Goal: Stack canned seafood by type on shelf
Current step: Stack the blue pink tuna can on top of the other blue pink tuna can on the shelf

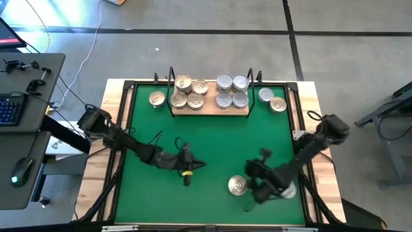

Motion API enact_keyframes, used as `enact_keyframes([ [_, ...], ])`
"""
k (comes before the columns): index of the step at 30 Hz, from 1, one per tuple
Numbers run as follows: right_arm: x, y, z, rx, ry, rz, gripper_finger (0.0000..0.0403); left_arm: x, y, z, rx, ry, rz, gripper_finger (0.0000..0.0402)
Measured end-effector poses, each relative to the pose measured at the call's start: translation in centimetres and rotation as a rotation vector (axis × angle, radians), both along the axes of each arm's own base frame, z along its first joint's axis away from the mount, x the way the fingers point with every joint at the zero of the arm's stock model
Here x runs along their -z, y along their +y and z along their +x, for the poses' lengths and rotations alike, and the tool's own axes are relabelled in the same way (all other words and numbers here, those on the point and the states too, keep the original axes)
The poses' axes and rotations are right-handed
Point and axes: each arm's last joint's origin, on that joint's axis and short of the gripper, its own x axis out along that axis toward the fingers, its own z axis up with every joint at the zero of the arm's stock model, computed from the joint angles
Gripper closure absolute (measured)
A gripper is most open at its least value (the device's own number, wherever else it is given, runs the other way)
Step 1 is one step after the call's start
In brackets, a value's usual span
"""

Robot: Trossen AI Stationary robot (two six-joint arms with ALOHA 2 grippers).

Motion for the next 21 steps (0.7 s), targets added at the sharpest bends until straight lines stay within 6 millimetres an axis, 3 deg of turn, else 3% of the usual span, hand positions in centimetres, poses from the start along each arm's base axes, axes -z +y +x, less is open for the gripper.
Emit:
enact_keyframes([
  [5,0.4,1.9,-4.4,0.047,-0.097,0.191,0.0403,-2.2,0.8,5.4,0.123,0.018,0.061,0.0401],
  [9,0.8,3.8,-5.8,0.01,-0.06,0.366,0.0403,-2.7,1.0,9.8,0.235,0.07,0.08,0.0401],
  [16,2.5,6.5,-5.5,-0.113,-0.153,0.569,0.0403,-1.1,1.0,15.1,0.383,0.197,0.054,0.0401],
  [21,3.6,6.9,-4.4,-0.148,-0.227,0.515,0.0403,0.8,1.3,16.3,0.413,0.263,0.029,0.0401],
])
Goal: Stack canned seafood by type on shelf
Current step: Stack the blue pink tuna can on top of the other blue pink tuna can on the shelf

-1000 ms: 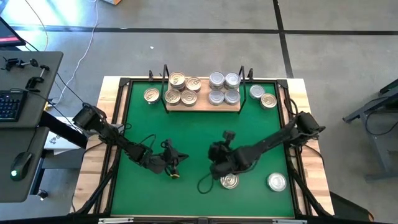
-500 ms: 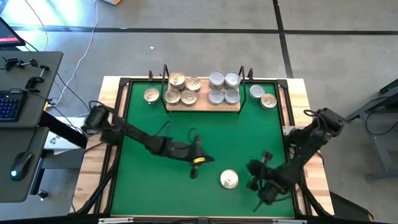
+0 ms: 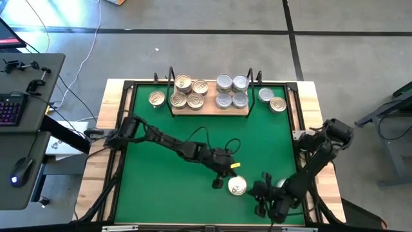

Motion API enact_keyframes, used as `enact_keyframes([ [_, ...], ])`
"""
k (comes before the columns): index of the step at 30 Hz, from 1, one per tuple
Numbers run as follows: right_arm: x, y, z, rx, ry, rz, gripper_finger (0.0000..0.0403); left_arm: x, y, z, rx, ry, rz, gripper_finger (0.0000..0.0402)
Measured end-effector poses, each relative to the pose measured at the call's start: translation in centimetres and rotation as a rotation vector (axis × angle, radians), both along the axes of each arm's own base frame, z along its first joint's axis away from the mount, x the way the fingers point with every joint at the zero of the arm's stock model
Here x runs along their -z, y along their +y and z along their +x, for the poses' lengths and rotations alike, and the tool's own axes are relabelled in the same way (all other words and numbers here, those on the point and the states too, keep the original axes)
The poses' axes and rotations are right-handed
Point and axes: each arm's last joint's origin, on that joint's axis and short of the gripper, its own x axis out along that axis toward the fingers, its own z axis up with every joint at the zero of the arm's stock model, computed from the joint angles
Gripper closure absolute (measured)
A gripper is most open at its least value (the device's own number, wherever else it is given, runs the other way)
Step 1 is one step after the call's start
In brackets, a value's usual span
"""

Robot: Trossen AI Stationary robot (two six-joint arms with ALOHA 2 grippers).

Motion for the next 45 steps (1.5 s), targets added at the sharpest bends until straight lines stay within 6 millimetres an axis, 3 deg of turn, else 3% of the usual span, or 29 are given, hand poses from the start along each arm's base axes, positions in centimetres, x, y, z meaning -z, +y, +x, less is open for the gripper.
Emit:
enact_keyframes([
  [9,3.4,-1.6,4.7,-0.004,-0.012,-0.087,0.0403,0.0,1.7,-1.0,-0.068,0.137,0.087,0.0401],
  [13,4.1,-3.0,7.2,0.025,-0.087,-0.142,0.0403,-1.4,2.3,-1.8,-0.121,0.185,0.163,0.0401],
  [20,4.2,-5.7,10.5,0.077,-0.157,-0.186,0.0403,-0.7,2.9,-3.4,-0.17,0.31,0.22,0.0402],
  [27,4.2,-5.9,10.7,0.055,-0.15,-0.186,0.0403,0.1,3.9,-4.4,-0.248,0.328,0.169,0.0402],
  [37,4.2,-5.1,10.3,0.031,-0.156,-0.183,0.0403,-3.8,3.8,-6.3,-0.342,0.316,0.22,0.0402],
  [45,4.2,-5.1,10.3,0.027,-0.155,-0.188,0.0403,-1.0,5.6,-7.5,-0.419,0.361,0.19,0.0402],
])
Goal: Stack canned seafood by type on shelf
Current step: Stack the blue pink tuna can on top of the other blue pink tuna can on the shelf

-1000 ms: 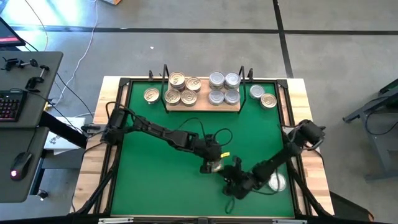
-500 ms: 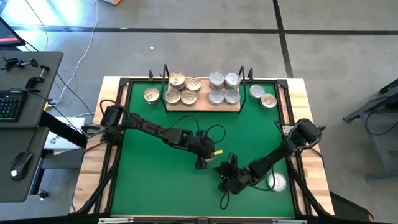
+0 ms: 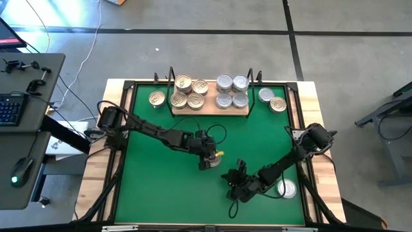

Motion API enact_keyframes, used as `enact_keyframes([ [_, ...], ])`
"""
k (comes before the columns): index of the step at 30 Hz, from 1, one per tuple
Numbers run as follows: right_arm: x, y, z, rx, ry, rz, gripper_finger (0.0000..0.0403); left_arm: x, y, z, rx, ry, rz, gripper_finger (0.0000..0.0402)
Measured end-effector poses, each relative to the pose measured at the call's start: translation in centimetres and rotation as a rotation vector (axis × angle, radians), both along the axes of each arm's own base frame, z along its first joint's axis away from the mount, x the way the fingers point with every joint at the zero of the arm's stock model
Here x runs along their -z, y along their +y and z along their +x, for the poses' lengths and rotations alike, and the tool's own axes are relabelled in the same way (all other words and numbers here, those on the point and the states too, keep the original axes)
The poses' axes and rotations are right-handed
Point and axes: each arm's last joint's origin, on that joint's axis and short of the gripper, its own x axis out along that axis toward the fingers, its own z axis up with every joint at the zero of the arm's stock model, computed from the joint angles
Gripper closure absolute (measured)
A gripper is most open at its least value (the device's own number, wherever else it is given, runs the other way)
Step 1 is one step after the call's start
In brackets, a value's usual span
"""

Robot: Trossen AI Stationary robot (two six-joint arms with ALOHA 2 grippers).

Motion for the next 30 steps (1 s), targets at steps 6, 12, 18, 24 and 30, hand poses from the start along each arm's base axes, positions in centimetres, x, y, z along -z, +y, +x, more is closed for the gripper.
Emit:
enact_keyframes([
  [6,0.0,0.0,0.0,-0.002,0.0,-0.002,0.0403,1.6,0.9,-0.7,-0.056,-0.091,-0.035,0.0402],
  [12,0.0,0.0,0.0,-0.002,0.0,-0.002,0.0403,0.9,0.4,-0.9,-0.044,-0.104,-0.038,0.0402],
  [18,0.0,0.0,0.0,-0.001,-0.001,-0.002,0.0403,-0.4,0.4,-1.3,-0.059,-0.134,-0.029,0.0401],
  [24,0.0,0.0,0.0,0.0,-0.001,-0.002,0.0403,0.4,1.0,-1.1,-0.078,-0.112,-0.025,0.0402],
  [30,0.0,0.0,0.0,0.0,0.0,-0.002,0.0403,1.0,1.2,-0.9,-0.101,-0.098,0.002,0.0402],
])
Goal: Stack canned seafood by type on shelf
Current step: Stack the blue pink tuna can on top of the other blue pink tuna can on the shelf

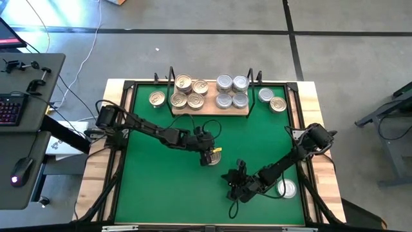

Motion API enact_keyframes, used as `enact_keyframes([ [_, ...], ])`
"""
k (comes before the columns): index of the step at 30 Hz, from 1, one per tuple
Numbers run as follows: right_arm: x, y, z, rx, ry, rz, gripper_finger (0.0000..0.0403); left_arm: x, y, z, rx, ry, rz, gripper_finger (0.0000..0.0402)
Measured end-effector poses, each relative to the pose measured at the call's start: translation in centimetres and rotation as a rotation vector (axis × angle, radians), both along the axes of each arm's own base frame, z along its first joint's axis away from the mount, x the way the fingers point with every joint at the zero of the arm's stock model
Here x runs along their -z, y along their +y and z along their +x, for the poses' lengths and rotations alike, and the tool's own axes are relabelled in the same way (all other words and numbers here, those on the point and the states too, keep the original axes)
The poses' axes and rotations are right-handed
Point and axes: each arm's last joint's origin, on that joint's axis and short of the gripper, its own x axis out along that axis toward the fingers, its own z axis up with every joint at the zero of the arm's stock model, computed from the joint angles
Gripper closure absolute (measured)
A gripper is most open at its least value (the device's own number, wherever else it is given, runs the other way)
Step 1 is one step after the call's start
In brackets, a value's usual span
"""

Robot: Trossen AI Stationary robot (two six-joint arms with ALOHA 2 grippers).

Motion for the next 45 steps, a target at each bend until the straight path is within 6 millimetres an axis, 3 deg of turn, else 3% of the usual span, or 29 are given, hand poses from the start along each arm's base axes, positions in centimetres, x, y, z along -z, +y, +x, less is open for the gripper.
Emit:
enact_keyframes([
  [13,-0.8,0.8,-0.5,-0.109,-0.007,-0.114,0.0392,0.7,0.0,-0.4,0.031,0.065,0.015,0.0401],
  [21,-5.0,-0.2,-0.9,-0.157,-0.027,-0.218,0.0299,0.6,-0.1,-0.4,0.042,0.063,0.032,0.0401],
  [27,-7.2,-4.6,-0.6,-0.134,0.098,-0.298,0.0198,0.5,-0.2,-0.4,0.049,0.059,0.038,0.0401],
  [34,-7.1,-11.0,1.8,-0.31,0.247,-0.262,0.0092,0.4,-0.2,-0.6,0.052,0.081,0.066,0.0401],
  [38,-7.2,-13.6,2.3,-0.374,0.282,-0.328,0.0068,-0.6,-0.6,-1.7,0.018,0.136,0.12,0.0401],
  [45,-8.6,-15.9,3.6,-0.596,0.251,-0.389,0.0064,-2.2,-1.6,-4.3,-0.09,0.244,0.239,0.0401],
])
